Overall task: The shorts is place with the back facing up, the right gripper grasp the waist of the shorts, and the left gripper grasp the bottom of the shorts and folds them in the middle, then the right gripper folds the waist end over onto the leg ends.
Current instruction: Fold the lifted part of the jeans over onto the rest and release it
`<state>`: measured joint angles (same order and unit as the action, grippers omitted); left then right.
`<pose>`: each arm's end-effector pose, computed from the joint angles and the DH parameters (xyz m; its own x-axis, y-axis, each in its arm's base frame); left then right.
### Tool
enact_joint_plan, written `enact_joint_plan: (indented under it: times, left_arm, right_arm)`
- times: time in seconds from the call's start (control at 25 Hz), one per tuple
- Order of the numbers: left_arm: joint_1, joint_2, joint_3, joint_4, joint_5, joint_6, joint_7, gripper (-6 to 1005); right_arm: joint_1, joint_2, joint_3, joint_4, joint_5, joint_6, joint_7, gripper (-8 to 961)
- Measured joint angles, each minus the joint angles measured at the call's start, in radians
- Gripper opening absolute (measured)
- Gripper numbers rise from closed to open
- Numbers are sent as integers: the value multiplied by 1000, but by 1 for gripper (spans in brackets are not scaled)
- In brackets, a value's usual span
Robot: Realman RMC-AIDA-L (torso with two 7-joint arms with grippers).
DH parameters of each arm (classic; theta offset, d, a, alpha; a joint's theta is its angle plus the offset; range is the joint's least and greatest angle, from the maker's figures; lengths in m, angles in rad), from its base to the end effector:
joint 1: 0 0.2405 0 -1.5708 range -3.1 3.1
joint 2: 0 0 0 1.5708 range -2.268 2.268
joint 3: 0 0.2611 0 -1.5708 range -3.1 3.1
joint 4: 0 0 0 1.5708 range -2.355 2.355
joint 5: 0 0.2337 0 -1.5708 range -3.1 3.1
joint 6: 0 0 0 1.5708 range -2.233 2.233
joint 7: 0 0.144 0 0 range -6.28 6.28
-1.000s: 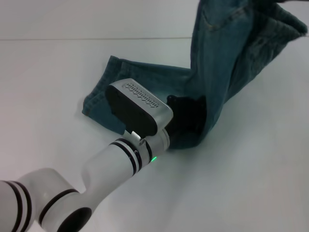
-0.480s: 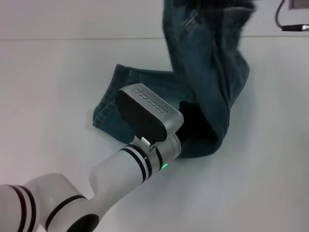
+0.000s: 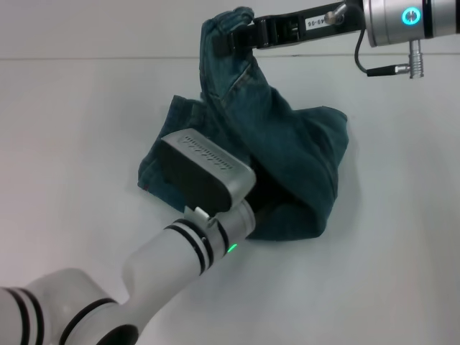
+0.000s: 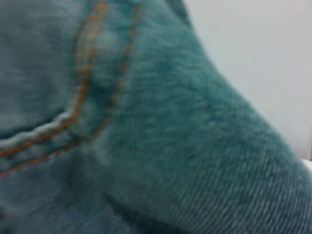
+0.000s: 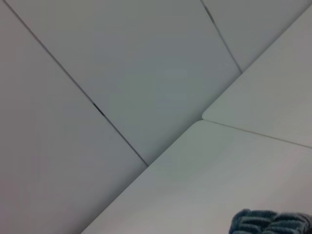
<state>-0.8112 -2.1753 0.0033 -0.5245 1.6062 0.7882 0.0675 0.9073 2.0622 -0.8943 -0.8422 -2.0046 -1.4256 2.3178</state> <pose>-0.1707 0.3271 -0.2128 0.7754 0.2023 0.5982 0.5433 -0.6966 -0.4686 0.1001 0.4495 0.0102 0.6217 -0.6588 -0.4238 -0.6995 -0.7103 0.0781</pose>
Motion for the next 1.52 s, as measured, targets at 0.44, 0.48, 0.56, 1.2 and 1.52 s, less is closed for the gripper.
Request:
enact_joint_plan:
  times: [0.44,0.48,0.56,1.2,1.52]
  left_arm:
    - [169,2,-175,-61,0,85,229,25]
    - [187,2,-203,-67,0,87,255,25]
    - [235,1,-270,-80,0,89,306,26]
    - [496,-1,-462,-98,-5,354,345,32]
    - [591,3,-539,-69,4,559,341,35]
  right_arm:
    - [-13,1,-5,35,2,36,-21,104]
    - [-13,2,-5,37,2,39,-24,104]
    - [-13,6,-6,38,2,44,-29,105]
    - [16,28,-25,127,15,90,-100,106]
    - [9,30,-103,153,106,167,-147,220]
